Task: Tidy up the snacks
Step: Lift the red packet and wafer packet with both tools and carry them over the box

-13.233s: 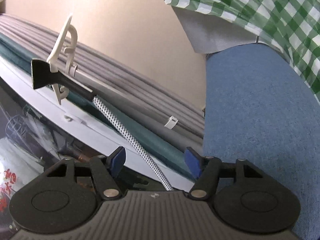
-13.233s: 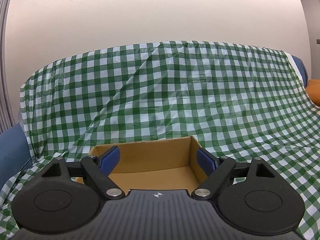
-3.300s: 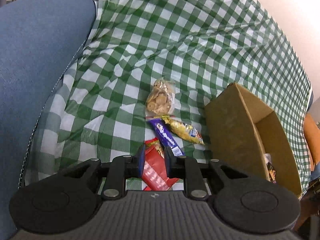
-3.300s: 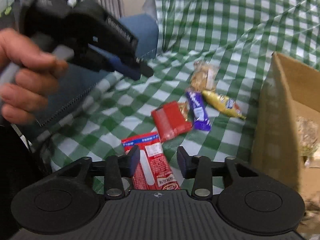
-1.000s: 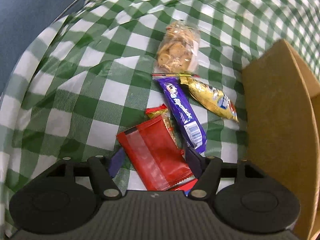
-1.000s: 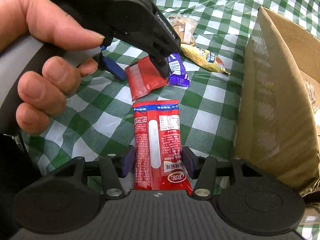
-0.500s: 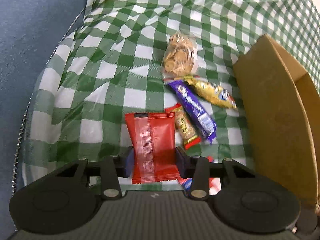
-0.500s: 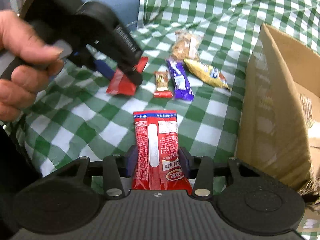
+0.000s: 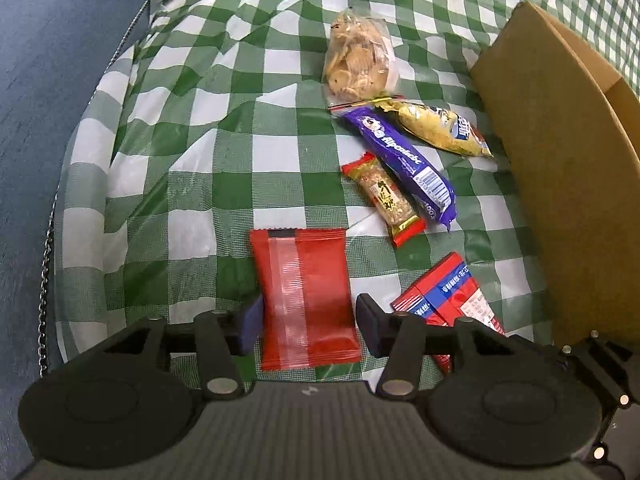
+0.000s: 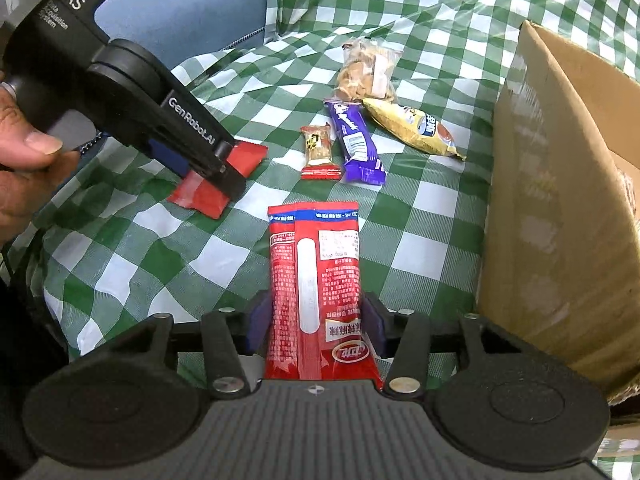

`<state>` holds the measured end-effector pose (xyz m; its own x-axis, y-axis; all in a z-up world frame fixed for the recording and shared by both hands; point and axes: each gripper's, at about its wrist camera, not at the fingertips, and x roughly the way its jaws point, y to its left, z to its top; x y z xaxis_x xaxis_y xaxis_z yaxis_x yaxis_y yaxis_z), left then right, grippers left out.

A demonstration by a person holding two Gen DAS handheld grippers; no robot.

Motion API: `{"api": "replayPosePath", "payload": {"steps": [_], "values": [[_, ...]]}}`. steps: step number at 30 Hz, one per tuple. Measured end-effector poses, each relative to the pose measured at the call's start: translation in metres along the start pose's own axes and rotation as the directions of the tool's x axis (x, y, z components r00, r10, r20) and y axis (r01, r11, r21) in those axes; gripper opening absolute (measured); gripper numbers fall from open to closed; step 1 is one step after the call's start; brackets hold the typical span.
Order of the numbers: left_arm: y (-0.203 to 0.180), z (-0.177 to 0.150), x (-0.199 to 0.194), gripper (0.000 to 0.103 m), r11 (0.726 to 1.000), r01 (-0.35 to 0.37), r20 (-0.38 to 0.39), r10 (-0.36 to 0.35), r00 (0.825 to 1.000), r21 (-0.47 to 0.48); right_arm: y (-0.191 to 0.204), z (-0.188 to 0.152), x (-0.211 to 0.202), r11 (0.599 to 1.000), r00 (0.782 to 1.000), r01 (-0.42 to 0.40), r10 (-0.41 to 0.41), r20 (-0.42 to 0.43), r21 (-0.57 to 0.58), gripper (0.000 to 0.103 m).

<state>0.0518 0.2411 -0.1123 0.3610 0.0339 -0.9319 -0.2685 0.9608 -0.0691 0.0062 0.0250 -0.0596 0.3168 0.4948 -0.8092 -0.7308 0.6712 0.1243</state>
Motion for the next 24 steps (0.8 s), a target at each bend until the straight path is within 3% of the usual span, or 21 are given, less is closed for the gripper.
{"api": "replayPosePath", "payload": {"steps": [8,14,20,24], "values": [[-0.009,-0.001,0.003,0.056,0.998,-0.038,0.004,0.038,0.999,0.056,-0.001,0.001,0.003,1.000,1.000,0.000,0.000,-0.009,-0.002,0.053],[-0.007,0.000,0.000,0.048,0.998,-0.049,0.019,0.048,0.999,0.045,0.002,0.000,0.002,0.999,1.000,0.008,-0.008,-0.001,-0.037,0.048],[-0.008,-0.002,-0.019,0.048,0.999,-0.035,0.103,0.033,0.994,0.018,0.002,0.000,-0.012,0.999,0.998,-0.005,0.008,0.057,-0.048,0.047],[-0.008,-0.006,-0.039,0.047,1.000,-0.021,0.196,0.018,0.981,0.016,0.004,-0.001,-0.027,0.998,0.992,-0.003,0.012,0.124,-0.070,0.047]]}}
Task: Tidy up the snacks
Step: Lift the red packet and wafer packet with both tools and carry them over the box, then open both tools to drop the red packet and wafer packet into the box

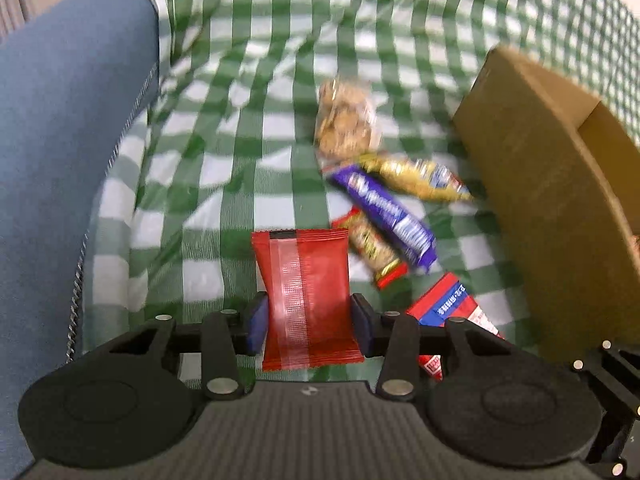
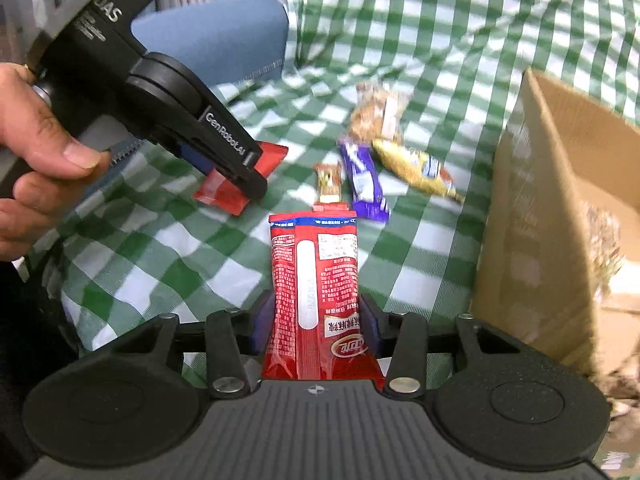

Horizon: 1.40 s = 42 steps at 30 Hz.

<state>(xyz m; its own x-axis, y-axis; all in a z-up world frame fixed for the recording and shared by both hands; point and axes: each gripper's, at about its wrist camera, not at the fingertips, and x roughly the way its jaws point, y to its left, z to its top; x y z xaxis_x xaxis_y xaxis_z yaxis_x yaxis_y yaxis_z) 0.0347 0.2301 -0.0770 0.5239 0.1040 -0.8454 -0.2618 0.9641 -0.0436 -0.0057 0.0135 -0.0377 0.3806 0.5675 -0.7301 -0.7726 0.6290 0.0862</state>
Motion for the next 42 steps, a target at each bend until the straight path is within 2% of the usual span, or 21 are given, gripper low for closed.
{"api": "replayPosePath", "payload": {"steps": [6,11,15,24,28,31,35,38,42], "values": [[0.008,0.001,-0.034,0.047,0.999,0.009,0.143,-0.003,0.990,-0.046,-0.001,0.005,-0.028,1.000,0.995,0.013,-0.011,0.103,-0.017,0.047],[0.011,0.003,-0.048,0.047,0.998,-0.005,0.188,0.018,0.982,-0.070,-0.011,0.011,-0.055,0.999,0.986,0.032,-0.032,0.166,-0.002,0.047],[0.007,0.005,-0.057,0.047,0.998,0.005,0.217,0.009,0.976,-0.065,-0.019,0.015,-0.078,0.999,0.972,0.037,-0.034,0.232,-0.006,0.047],[-0.025,0.011,-0.076,0.047,1.000,0.018,0.290,-0.023,0.957,0.018,-0.053,0.026,-0.122,0.995,0.928,0.068,-0.091,0.361,0.078,0.047],[-0.042,0.014,-0.083,0.047,0.998,0.044,0.323,-0.054,0.945,0.041,-0.084,0.036,-0.146,0.988,0.903,0.090,-0.134,0.408,0.126,0.047],[-0.060,0.015,-0.087,0.048,0.995,0.047,0.346,-0.073,0.935,0.084,-0.114,0.041,-0.162,0.977,0.878,0.147,-0.200,0.435,0.152,0.047],[-0.085,0.015,-0.091,0.048,0.989,0.059,0.371,-0.106,0.922,0.138,-0.159,0.032,-0.170,0.938,0.848,0.235,-0.326,0.417,0.256,0.047],[-0.104,0.014,-0.093,0.048,0.982,0.080,0.387,-0.141,0.911,0.170,-0.186,0.022,-0.166,0.888,0.847,0.290,-0.412,0.336,0.357,0.046],[-0.135,0.018,-0.089,0.047,0.971,0.104,0.404,-0.185,0.896,0.215,-0.202,0.011,-0.159,0.836,0.839,0.373,-0.489,0.237,0.403,0.046]]}}
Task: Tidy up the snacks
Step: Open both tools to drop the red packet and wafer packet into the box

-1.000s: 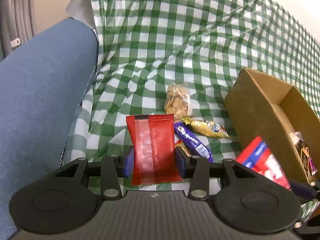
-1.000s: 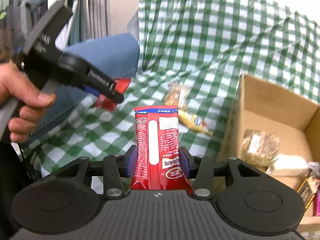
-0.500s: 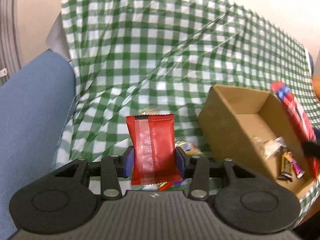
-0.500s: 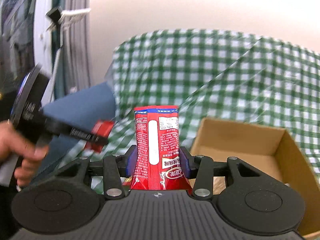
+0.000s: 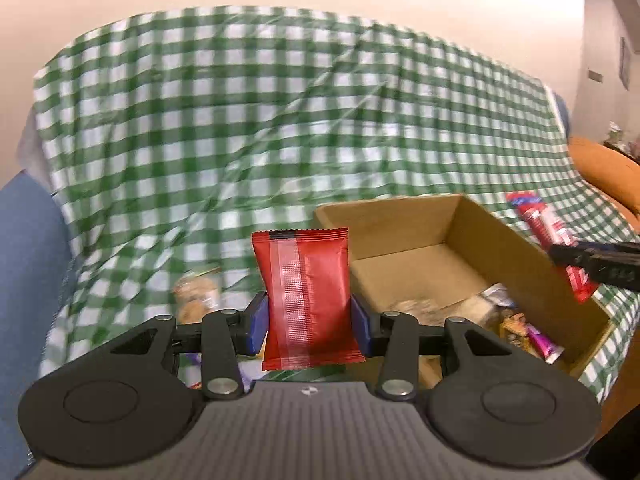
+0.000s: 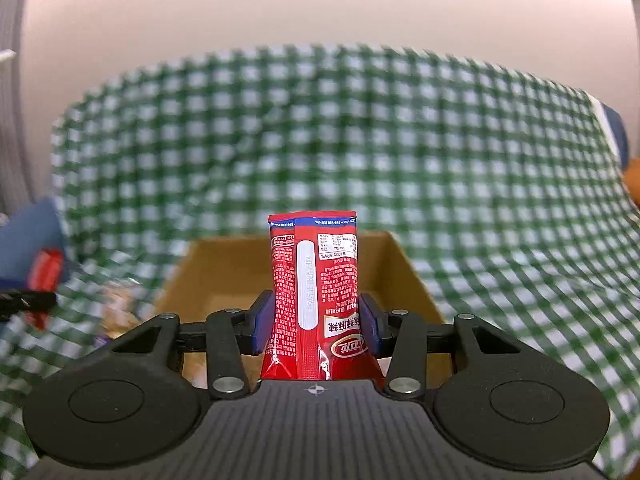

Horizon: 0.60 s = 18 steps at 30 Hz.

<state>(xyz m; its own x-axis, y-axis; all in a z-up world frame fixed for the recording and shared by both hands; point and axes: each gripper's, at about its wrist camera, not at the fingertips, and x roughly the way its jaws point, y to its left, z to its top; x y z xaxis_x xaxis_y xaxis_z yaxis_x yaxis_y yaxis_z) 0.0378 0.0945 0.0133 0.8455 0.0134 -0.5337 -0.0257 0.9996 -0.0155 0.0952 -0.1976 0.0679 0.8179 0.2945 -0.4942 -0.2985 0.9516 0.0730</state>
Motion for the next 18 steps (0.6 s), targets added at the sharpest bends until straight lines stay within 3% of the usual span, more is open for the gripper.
{"api": "replayPosePath", "payload": {"steps": [11,18], "values": [[-0.074,0.026,0.037,0.048,0.991,0.120,0.084,-0.125,0.989,0.057,-0.019,-0.011,0.017,0.994,0.990,0.102,-0.098,-0.105,0.031,0.046],[-0.089,0.014,0.052,0.048,0.982,0.160,0.063,-0.167,0.984,0.099,-0.017,-0.009,0.019,0.992,0.985,0.123,-0.121,-0.127,0.012,0.047]]}}
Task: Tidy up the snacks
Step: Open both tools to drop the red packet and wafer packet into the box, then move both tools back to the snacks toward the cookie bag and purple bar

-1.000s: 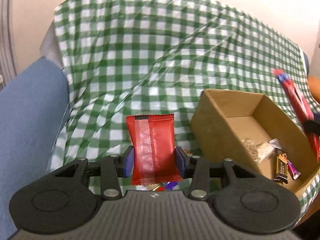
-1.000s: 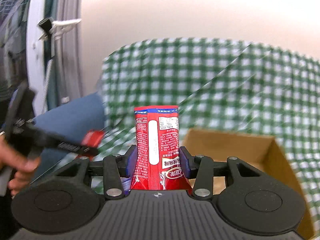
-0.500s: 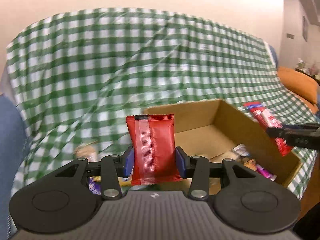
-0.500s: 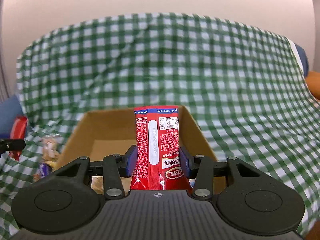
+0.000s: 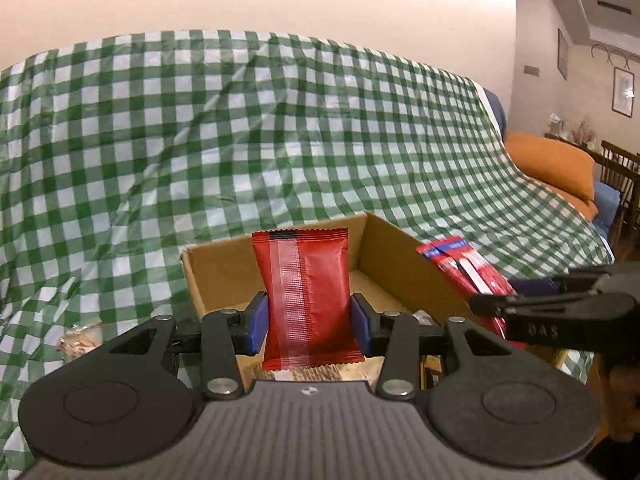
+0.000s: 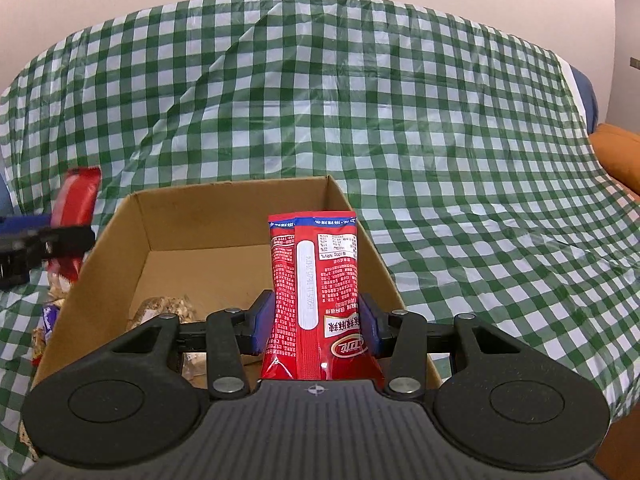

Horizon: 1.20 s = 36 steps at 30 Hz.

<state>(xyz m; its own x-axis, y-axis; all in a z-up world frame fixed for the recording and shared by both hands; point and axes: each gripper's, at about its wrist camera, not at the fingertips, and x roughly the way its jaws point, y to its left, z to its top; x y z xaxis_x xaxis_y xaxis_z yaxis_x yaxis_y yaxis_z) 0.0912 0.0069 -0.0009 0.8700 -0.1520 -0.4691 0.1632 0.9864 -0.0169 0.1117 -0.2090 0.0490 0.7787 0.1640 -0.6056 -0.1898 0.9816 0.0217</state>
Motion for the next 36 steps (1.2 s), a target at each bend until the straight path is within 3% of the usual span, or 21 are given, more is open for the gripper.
{"api": "replayPosePath", "payload": {"steps": [5,30,32,33,34,36], "values": [[-0.002,-0.009,0.004,0.048,0.999,0.008,0.033,-0.009,0.999,0.038,-0.001,0.000,0.009,1.000,1.000,0.004,-0.004,-0.014,0.001,0.047],[-0.002,-0.007,0.011,0.049,0.997,0.081,0.023,-0.081,0.996,-0.018,0.010,0.002,0.019,0.999,0.999,0.021,-0.021,-0.027,-0.025,0.048],[-0.005,-0.008,0.014,0.062,0.994,0.106,-0.006,-0.106,0.994,-0.015,0.011,0.003,0.018,0.999,1.000,0.024,-0.024,-0.019,-0.023,0.053],[-0.005,-0.008,0.014,0.071,0.995,0.095,-0.004,-0.095,0.995,-0.012,0.011,0.004,0.017,0.999,0.999,0.037,-0.037,-0.009,-0.025,0.068],[-0.005,-0.008,0.015,0.072,0.996,0.087,-0.001,-0.087,0.996,-0.009,0.011,0.004,0.016,0.999,0.999,0.048,-0.048,0.003,-0.025,0.079],[-0.003,-0.006,0.015,0.072,0.996,0.085,-0.003,-0.085,0.996,-0.018,0.009,0.004,0.013,0.999,0.998,0.053,-0.053,0.020,-0.008,0.079]]}}
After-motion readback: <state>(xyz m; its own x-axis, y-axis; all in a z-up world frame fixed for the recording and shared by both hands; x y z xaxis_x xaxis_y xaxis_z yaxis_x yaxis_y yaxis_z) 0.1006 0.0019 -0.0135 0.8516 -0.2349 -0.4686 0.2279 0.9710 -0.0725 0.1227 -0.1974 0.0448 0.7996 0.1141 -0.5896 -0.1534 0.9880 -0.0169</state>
